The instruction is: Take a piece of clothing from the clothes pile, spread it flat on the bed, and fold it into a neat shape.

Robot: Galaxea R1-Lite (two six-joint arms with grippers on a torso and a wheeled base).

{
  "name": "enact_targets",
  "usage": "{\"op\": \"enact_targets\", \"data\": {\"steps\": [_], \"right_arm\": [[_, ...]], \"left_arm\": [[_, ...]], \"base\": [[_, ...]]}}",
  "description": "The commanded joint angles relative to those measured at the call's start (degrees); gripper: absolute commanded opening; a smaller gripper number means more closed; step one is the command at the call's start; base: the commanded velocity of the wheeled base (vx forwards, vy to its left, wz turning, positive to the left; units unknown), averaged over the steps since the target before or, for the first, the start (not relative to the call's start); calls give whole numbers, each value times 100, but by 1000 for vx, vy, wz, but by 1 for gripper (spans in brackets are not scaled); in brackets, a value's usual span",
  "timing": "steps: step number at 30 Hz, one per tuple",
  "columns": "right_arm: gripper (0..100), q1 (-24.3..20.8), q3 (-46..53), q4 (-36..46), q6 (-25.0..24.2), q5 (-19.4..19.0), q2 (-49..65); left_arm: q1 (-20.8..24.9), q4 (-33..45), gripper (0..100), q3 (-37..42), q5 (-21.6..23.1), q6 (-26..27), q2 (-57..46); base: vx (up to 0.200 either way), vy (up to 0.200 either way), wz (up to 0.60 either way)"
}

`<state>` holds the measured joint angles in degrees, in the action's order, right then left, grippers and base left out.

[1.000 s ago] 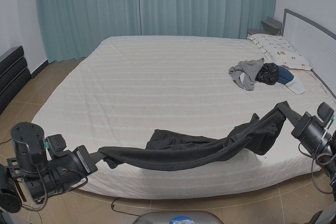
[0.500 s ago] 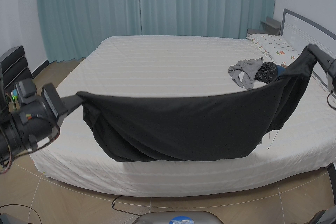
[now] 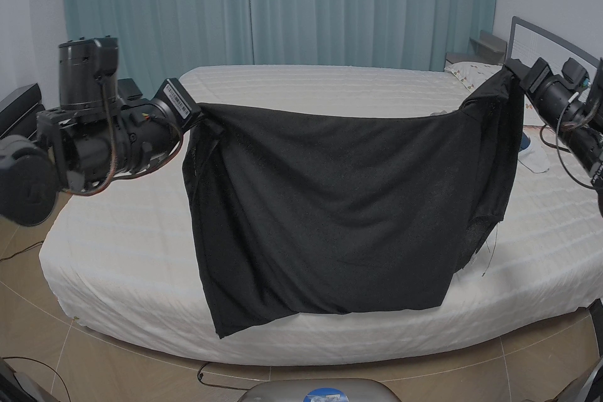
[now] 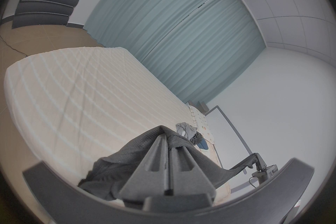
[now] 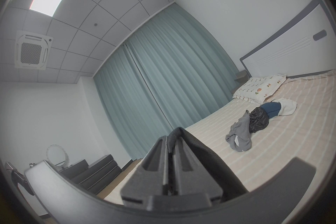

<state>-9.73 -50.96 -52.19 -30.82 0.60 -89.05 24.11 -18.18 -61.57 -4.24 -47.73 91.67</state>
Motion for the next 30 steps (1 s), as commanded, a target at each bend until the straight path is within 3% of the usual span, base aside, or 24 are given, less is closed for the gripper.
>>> {"op": "enact_targets", "data": {"steps": [1,16,18,23,30], "right_arm": [[0,94,-591,-547,6,81,-1457],[0,24,-1566,-1171,67,142,-3558],[0,24,-1689,-1180,58,151,-3733],[0,24,-2349,-1215,-12,722,-4727],[0,-3,-2551,-1268,-12,775,-5447]], "left_arm": [[-276,7,0,-865,143,0,1265],[-601,51,0,-1964,257,9,3216],[-636,60,0,-2095,257,9,3419],[-785,69,0,-2640,257,-17,4218],[-768,-2,0,-2763,257,-44,4667]], "base": [[200,0,0],[200,0,0],[0,0,0],[0,0,0],[0,0,0]]}}
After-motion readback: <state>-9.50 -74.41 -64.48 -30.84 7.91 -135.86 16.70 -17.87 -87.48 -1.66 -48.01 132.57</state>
